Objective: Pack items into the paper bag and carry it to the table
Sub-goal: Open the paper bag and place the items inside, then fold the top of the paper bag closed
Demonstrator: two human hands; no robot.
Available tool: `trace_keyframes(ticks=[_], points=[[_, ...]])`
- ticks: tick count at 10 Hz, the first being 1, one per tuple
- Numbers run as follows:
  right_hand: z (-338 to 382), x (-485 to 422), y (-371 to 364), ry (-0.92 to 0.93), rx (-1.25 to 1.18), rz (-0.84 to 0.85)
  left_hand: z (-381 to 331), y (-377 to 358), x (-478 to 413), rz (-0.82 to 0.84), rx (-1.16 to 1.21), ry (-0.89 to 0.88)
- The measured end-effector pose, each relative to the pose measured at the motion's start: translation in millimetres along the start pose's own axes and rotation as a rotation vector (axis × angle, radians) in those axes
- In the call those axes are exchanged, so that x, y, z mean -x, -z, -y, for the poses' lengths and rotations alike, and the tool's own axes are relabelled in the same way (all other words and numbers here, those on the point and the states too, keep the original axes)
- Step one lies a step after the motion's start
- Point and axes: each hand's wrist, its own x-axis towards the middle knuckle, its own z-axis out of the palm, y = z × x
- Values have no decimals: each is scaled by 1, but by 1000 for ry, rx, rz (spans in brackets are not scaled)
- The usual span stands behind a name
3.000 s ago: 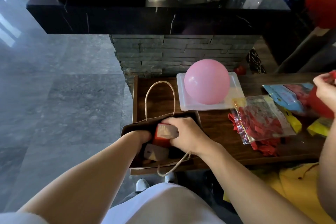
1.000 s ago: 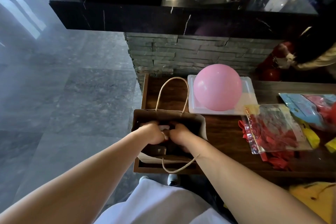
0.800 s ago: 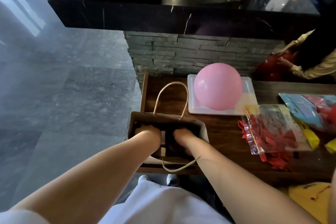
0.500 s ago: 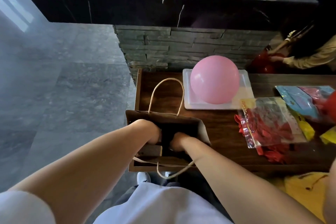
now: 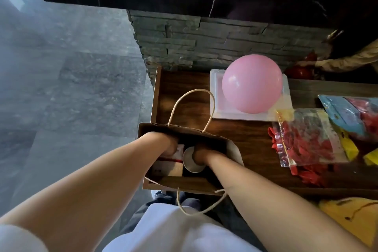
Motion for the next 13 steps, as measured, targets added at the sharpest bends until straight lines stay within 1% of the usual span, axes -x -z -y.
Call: trace_keyframes(ticks=[1,2,3,4,5,6,7,8,9,10,11,12,13], points=[[-4,3,4,29,46,28,0,-1,-2,20,20,-22],[2,11,7,32,60,-6,0,-5,-4,3,-8,-14],[8,34,19,49,36,-59,-8,-1,10,-1,20,-37],[-7,81,42,127,-55,-210,-10,8,43,-306,84,-58],[-47,144,55,345,-378,-383,20,1,96,-735,376,-228],[-94,195,50,432,-622,-502,66,-21,135,-1011,743,-268],[-132,197,27,324,-710,-516,102,-56,131,-974,931,-218],[-142,176,-2,250,-695,-440,110,-88,116,-768,942,-209],[-131,147,-21,301,-687,-387,95,-103,97,-632,885,-265],[-112,113,-29,325,-731,-349,72,-105,70,-622,762,-274],[-102,85,-30,353,-796,-339,62,-102,51,-684,611,-229],[-109,74,-26,414,-737,-372,67,-101,49,-736,628,-254],[-117,74,-21,540,-884,-425,74,-101,49,-830,799,-304]])
